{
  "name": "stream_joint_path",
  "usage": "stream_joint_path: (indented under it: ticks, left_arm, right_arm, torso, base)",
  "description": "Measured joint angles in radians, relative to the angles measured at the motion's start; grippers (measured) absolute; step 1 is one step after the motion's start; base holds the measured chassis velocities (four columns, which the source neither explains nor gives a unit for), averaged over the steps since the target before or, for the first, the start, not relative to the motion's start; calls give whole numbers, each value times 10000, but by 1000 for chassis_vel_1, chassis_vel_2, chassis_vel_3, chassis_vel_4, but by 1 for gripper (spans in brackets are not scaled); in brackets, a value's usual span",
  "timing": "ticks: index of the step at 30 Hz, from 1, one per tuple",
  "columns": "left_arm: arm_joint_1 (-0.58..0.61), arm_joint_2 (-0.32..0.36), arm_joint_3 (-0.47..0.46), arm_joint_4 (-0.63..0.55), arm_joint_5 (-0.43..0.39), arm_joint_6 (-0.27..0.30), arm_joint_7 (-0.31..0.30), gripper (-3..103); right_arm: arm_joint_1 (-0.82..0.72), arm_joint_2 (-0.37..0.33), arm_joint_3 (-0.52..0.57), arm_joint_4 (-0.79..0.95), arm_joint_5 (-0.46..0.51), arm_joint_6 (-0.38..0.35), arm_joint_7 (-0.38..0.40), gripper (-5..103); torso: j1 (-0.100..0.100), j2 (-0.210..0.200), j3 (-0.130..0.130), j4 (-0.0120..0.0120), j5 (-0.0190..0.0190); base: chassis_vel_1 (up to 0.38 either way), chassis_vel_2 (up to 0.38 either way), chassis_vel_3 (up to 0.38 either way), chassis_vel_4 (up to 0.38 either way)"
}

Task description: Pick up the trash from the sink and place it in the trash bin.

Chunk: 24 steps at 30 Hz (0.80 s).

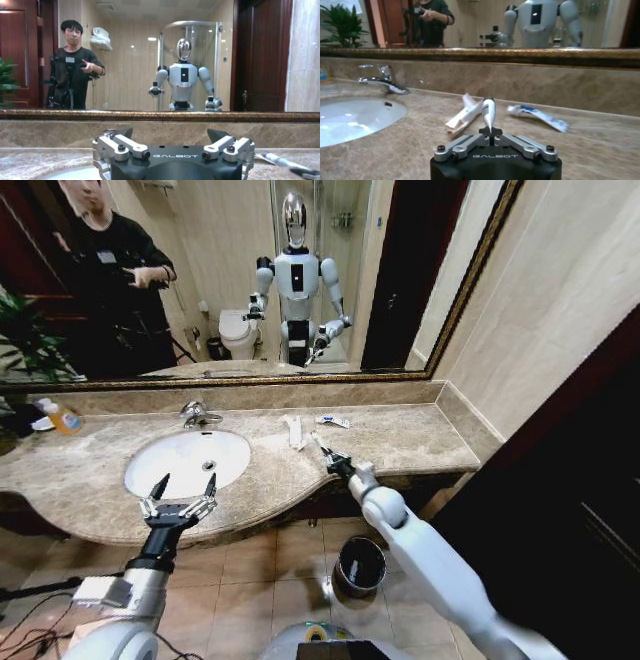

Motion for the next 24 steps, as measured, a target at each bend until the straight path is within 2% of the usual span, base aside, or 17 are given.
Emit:
stream_joint_path:
  ticks: [10, 13, 17, 19, 24]
  left_arm:
    - [0, 0, -1, 0, 0, 0, -2, 100]
    - [0, 0, 0, 0, -1, -1, -2, 100]
    - [1, 0, 0, 0, 0, 0, -2, 100]
    - [1, 0, -1, 0, 0, 0, -3, 100]
    - [1, 0, 0, 0, 0, 0, -1, 100]
  right_arm:
    - [-1470, -838, 1469, 1196, 249, 660, -139, 0]
    - [-2269, -1021, 2000, 1575, 222, 1189, -200, 0]
    - [-2995, -1010, 2461, 1674, 37, 1658, -227, 0]
    - [-3861, -847, 3283, 1698, -184, 2152, -589, 0]
    - [-4881, -581, 4144, 1778, -205, 2554, -1192, 0]
  torso:
    - [0, 0, 0, 1, -2]
    - [0, 0, 0, 2, -2]
    - [1, 0, 0, 1, 0]
    - [1, 0, 0, 1, 0]
    - [2, 0, 0, 1, 2]
  base:
    - [0, 0, 0, 0]
    - [0, 0, 0, 0]
    - [0, 0, 0, 0]
    - [0, 0, 0, 0]
    - [0, 0, 0, 0]
